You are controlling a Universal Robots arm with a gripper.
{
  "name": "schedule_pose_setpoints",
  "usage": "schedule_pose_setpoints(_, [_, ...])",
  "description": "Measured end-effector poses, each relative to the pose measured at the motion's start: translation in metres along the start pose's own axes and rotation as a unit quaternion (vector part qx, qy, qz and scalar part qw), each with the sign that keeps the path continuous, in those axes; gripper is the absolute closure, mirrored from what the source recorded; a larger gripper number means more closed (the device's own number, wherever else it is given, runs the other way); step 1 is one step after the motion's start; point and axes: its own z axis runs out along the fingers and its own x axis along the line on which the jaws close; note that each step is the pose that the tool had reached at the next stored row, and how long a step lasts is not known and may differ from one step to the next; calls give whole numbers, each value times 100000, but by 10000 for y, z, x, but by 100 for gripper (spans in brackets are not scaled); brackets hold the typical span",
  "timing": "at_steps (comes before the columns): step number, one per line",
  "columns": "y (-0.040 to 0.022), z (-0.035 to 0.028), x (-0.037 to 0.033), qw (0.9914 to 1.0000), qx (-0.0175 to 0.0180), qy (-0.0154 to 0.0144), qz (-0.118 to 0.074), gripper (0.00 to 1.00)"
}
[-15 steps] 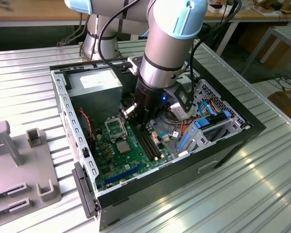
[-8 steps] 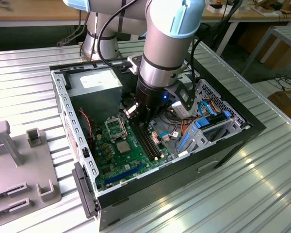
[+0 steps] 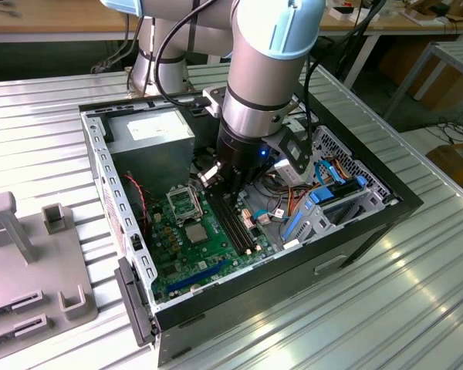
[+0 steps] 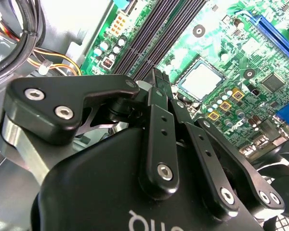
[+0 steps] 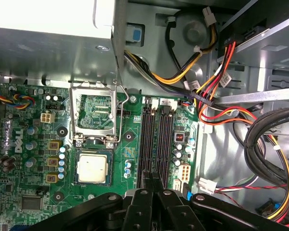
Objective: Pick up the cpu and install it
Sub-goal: 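Close the cpu cover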
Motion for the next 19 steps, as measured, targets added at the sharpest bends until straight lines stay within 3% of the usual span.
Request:
schedule_pose_setpoints(9, [0, 0, 0, 100000, -4, 1, -53, 89])
schedule_pose_setpoints(12, [0, -1, 0, 99966, -160, 26, -2599, 89])
schedule_pose_setpoints(15, [0, 0, 0, 99846, -405, 40, -5525, 89])
schedule_pose_setpoints(17, [0, 1, -1, 99637, -610, 61, -8490, 89])
schedule_pose_setpoints(19, [3, 2, -10, 99506, -692, 77, -9906, 89])
